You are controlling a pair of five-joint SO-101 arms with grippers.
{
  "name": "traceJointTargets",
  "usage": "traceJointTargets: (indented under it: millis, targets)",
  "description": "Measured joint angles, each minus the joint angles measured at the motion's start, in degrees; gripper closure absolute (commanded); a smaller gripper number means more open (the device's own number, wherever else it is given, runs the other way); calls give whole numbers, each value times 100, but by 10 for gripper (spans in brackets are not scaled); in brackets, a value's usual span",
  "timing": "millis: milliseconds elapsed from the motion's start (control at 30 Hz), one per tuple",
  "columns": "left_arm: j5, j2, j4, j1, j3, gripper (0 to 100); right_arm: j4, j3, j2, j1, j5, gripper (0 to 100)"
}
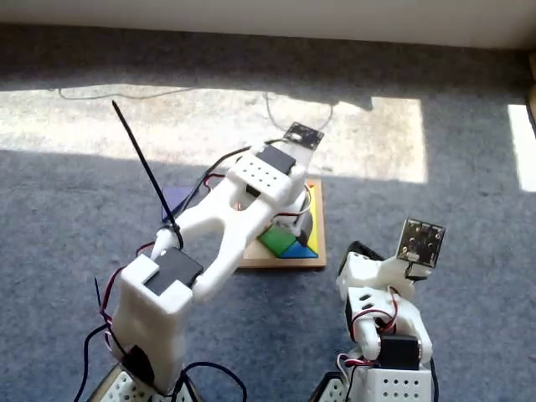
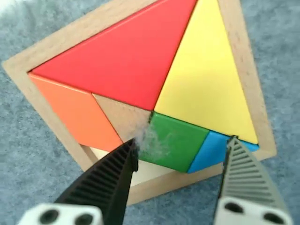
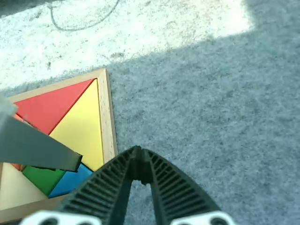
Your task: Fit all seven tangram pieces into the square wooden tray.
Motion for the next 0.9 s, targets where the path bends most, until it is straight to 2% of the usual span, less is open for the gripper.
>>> traceJointTargets:
  millis: [133,233,433,567,700,900]
  targets:
    - [0,-668,255,-237,79,716,0,0,0,0,0,994]
    - [-88,-1222,360,-765,325,716,0,0,0,0,0,994]
    - [-1090,-2057,369,-2444,730,712,0,0,0,0,0,994]
    - [-1943,-2119,123,-3226,932,712,0,0,0,0,0,994]
    - [-2664,-1679,-229,-3596,1002,715,0,0,0,0,0,994]
    - [-3859,-677,-360,-3640,791,716,0,0,0,0,0,994]
